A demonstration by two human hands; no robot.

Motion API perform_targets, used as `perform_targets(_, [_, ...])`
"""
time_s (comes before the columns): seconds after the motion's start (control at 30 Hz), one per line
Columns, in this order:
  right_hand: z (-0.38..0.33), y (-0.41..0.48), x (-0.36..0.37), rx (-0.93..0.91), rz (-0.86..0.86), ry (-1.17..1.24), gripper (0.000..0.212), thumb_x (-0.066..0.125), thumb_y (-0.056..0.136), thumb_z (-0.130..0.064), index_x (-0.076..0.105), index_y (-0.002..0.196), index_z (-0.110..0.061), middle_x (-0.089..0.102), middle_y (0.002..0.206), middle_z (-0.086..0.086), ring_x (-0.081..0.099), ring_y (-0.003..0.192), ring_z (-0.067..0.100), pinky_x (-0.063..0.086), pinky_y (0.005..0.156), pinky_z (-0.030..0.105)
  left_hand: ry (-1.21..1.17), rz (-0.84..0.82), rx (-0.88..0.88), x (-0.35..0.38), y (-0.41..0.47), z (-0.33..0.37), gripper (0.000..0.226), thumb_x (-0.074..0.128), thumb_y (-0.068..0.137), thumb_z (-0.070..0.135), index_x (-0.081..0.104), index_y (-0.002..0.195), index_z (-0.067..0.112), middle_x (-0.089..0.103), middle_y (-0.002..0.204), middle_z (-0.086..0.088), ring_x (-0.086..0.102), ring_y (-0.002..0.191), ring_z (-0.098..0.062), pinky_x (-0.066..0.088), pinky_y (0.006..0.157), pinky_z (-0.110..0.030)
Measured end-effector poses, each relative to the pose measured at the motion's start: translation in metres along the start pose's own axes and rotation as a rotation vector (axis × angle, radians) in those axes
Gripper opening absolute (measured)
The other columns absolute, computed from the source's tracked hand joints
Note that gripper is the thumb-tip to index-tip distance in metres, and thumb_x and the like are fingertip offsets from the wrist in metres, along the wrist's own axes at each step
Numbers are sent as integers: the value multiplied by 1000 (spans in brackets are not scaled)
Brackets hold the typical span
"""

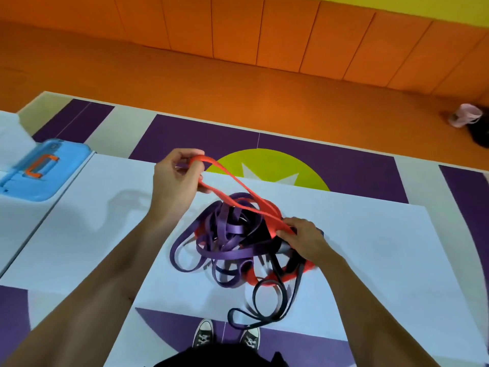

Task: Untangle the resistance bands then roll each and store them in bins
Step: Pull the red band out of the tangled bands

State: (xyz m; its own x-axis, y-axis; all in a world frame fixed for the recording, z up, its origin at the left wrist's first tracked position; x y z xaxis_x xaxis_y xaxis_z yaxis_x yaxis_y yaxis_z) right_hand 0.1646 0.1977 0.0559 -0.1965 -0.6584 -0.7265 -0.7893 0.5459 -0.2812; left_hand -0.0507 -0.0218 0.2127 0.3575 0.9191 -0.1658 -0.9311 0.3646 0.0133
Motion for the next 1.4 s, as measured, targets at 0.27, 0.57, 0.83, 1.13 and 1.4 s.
perform_targets(0.27, [-65, -13, -60, -121, 122, 326, 8, 75, 90, -17, 78, 87, -23, 74, 79, 4, 59, 65, 5, 48, 65, 25, 288, -259, -185, 8, -4, -70, 45, 74, 87, 19, 60, 129, 20, 58, 124, -3, 69, 99, -21, 61, 87, -43])
perform_targets(0.57, [-118, -6, -80, 83, 184, 466, 23, 71, 93, -21, 76, 74, -11, 62, 65, 3, 51, 59, 13, 40, 56, 26, 474, -283, 292, 44, -56, -29, 7, 62, 90, 17, 65, 89, 24, 66, 85, 10, 62, 73, -8, 52, 73, -31])
perform_targets(0.83, [-136, -5, -68, 295, 45, 852, 21, 72, 93, -31, 69, 88, -11, 68, 74, 6, 63, 62, 19, 50, 54, 24, 732, -779, 267, 97, -92, -95, 73, 73, 86, 41, 41, 150, 27, 49, 144, 5, 43, 133, -20, 28, 115, -31])
perform_targets(1.13, [-114, -5, -92, 243, 273, 904, 25, 63, 99, -28, 69, 79, -16, 70, 65, -1, 65, 73, 21, 53, 75, 37, 1293, -1003, 259, 118, -103, -195, 82, 69, 83, 50, 30, 153, 32, 36, 156, 0, 37, 138, -34, 31, 112, -48])
perform_targets(1.4, [-72, -13, -137, 142, 461, 640, 46, 52, 105, -33, 68, 74, -4, 69, 54, 2, 67, 53, 14, 57, 66, 29, 1443, -734, 348, 97, -94, -232, 56, 98, 43, 18, 74, 93, 26, 65, 89, -10, 62, 75, -36, 58, 66, -49])
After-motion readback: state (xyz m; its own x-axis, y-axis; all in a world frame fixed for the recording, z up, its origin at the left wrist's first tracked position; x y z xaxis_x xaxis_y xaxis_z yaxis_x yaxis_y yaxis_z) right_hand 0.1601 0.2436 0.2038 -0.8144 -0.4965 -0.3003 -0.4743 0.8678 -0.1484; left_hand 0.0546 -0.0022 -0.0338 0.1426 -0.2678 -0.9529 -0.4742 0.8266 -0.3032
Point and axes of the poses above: each hand's wrist, its own y-axis towards the middle knuckle, its own x-axis out of the palm, z = x × y, the point moved 6 cm from there along y, towards the middle knuckle
